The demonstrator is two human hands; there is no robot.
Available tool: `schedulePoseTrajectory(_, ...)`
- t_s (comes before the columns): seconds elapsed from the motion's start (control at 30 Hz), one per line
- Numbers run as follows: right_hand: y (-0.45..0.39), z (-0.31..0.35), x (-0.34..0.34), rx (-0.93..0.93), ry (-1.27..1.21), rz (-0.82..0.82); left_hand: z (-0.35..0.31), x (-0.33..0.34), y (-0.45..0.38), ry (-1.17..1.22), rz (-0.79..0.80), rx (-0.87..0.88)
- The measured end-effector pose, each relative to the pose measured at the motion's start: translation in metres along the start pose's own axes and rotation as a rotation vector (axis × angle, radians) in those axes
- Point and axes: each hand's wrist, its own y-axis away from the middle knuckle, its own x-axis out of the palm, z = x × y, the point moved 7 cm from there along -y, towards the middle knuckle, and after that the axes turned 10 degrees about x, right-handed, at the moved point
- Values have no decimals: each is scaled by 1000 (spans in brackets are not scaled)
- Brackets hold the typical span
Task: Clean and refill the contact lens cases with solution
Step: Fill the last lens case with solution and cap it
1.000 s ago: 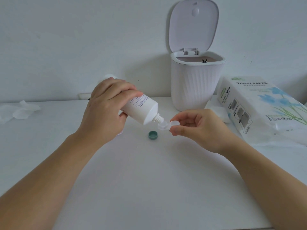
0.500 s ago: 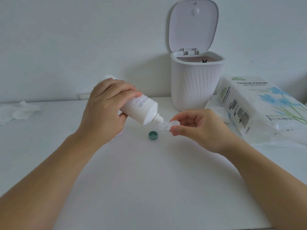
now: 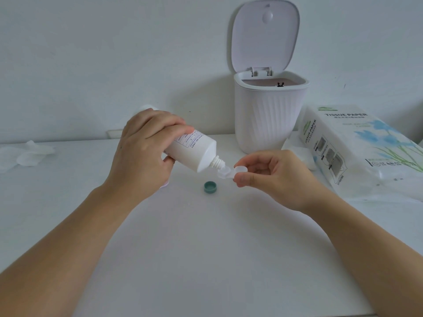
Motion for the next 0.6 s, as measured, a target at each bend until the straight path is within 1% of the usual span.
schedulePoseTrajectory(0.27, -1, -1, -1, -11, -6, -10, 2, 0, 2, -1, 2, -30)
schedulePoseTrajectory(0.6, -2, -2, -6, 11, -39, -29, 17, 6, 16, 177, 29, -229)
